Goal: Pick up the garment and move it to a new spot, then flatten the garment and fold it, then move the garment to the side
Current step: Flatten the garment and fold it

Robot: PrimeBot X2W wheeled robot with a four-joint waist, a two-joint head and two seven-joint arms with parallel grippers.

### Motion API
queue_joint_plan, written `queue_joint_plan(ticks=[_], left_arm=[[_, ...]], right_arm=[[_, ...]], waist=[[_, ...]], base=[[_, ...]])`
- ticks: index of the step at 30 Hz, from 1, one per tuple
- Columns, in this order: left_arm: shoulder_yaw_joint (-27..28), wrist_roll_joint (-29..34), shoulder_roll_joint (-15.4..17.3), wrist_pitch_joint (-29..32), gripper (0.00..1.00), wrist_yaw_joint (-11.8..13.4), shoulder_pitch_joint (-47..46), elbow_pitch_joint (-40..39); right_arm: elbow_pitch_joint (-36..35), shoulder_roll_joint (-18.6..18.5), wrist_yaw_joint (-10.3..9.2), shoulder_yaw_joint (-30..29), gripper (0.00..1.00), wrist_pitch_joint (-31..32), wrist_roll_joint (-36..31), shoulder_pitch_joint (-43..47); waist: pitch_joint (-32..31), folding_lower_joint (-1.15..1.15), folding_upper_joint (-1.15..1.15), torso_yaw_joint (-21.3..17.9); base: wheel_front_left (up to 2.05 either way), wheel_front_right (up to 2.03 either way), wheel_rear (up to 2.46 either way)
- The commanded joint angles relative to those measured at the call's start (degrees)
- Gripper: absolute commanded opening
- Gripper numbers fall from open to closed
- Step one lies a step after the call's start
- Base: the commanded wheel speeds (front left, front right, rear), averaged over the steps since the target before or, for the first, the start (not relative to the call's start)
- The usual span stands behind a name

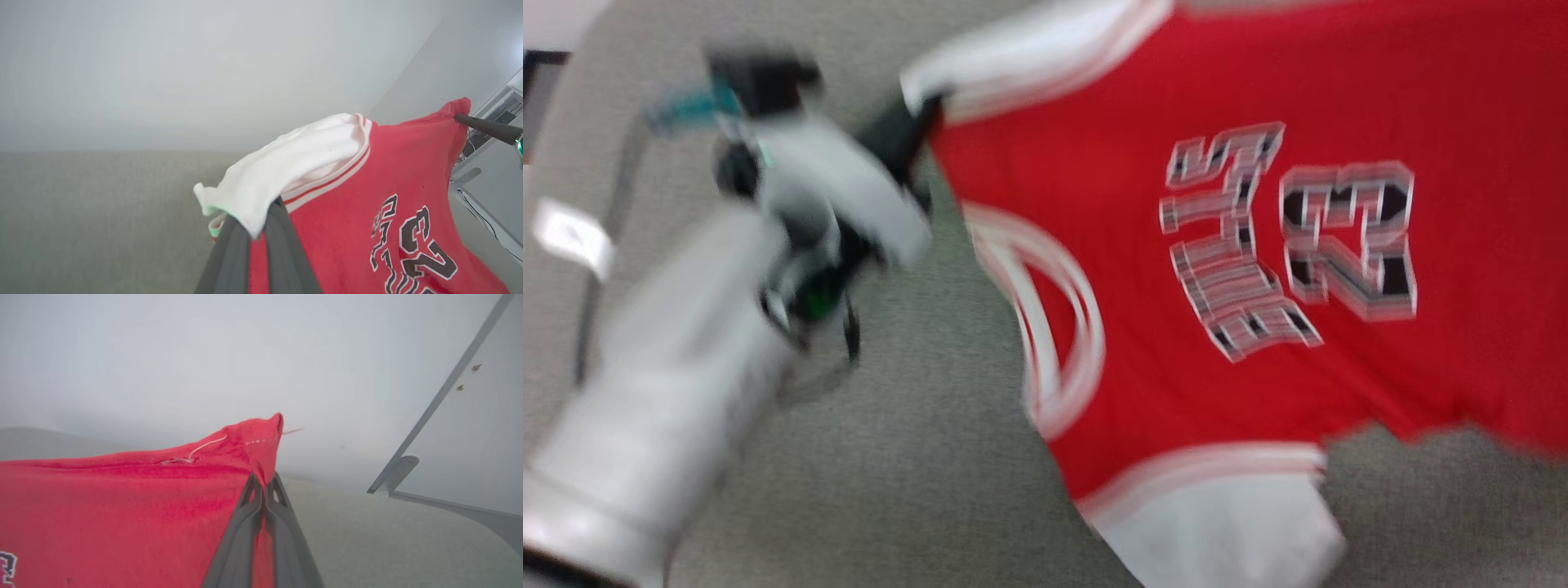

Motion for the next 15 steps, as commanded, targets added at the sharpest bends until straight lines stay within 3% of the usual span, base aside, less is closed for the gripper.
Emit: queue_joint_plan(ticks=[1,10,15], left_arm=[[1.8,0.3,-0.7,-0.3,0.0,-0.4,-6.0,2.4],[7.5,0.4,-5.9,-4.2,0.0,-1.2,-32.3,17.9],[10.7,-2.6,-7.2,-8.9,0.0,-1.5,-40.1,16.7]], right_arm=[[3.2,1.6,-0.09,-2.8,0.0,-2.7,-1.9,-4.9],[14.9,9.2,-0.1,-9.3,0.0,-15.7,-9.4,-24.6],[18.8,10.7,-0.11,-10.7,0.0,-22.7,-11.9,-31.1]], waist=[[3.4,0.0,0.0,-3.1],[7.3,0.0,0.0,-6.3],[7.3,0.0,0.0,-6.8]], base=[[0.0,0.0,0.0],[0.0,0.0,0.0],[0.0,0.0,0.0]])
